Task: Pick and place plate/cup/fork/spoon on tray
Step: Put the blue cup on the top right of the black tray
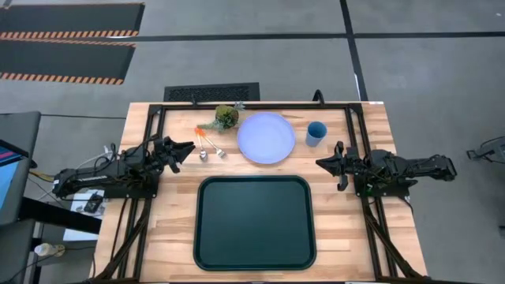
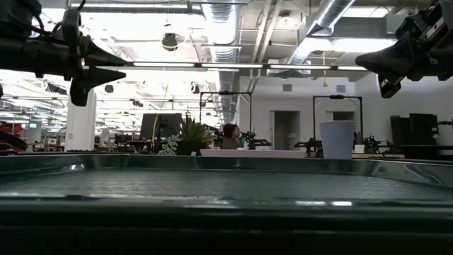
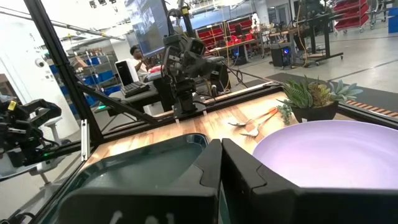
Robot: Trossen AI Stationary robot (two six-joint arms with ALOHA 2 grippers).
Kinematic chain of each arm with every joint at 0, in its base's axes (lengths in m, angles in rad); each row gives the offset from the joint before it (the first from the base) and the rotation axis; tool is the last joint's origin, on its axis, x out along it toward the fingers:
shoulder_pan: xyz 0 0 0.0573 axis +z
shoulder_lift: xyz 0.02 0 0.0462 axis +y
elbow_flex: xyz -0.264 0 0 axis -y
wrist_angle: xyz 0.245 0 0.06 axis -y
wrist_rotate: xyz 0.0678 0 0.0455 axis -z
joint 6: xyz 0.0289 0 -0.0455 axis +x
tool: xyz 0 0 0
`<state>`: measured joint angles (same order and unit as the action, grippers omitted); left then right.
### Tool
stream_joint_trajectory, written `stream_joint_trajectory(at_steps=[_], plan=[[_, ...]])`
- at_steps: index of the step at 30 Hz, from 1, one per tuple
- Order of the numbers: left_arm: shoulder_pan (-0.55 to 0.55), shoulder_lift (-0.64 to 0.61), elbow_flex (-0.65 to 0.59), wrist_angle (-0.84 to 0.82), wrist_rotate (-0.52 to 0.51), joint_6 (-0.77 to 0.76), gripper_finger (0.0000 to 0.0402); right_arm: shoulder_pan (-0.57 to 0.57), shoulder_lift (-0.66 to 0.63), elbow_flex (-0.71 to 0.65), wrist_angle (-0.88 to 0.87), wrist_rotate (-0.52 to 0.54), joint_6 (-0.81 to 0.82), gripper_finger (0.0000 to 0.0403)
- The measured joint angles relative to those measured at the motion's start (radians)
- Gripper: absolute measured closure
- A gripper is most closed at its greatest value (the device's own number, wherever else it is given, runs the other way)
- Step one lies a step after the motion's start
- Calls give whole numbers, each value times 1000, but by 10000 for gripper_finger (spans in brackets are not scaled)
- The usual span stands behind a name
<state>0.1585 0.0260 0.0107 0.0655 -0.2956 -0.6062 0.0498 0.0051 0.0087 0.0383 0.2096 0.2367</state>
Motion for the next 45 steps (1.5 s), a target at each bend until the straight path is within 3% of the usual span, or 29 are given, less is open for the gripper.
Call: stream_joint_trajectory(at_steps=[7, 10, 18, 23, 29, 34, 37, 40, 42, 45], plan=[[0, 0, 0, 32, -65, -98, 281, 0, 0, 0, 0, 0, 0, 370], [0, 0, 0, 70, -104, -206, 281, 0, 0, 0, 0, 0, 0, 370], [0, 0, 4, 176, -88, -438, 281, 0, 0, 0, 2, 0, 0, 370], [0, -1, 27, 257, -125, -429, 281, 1, 0, -1, 11, 0, 11, 370], [0, 0, 27, 352, -166, -427, 281, 1, 0, -1, 31, 1, 275, 370], [0, 0, 28, 416, -225, -400, 281, -11, 1, 19, 264, 69, 470, 370], [0, 0, 33, 428, -258, -381, 281, -29, 0, 48, 435, 158, 485, 370], [0, 8, 67, 408, -219, -329, 272, -51, 0, 68, 513, 173, 425, 370], [0, 30, 107, 393, -187, -295, 258, -62, 2, 105, 510, 210, 374, 368], [0, 84, 185, 387, -145, -228, 228, -77, 32, 214, 374, 225, 315, 351]])
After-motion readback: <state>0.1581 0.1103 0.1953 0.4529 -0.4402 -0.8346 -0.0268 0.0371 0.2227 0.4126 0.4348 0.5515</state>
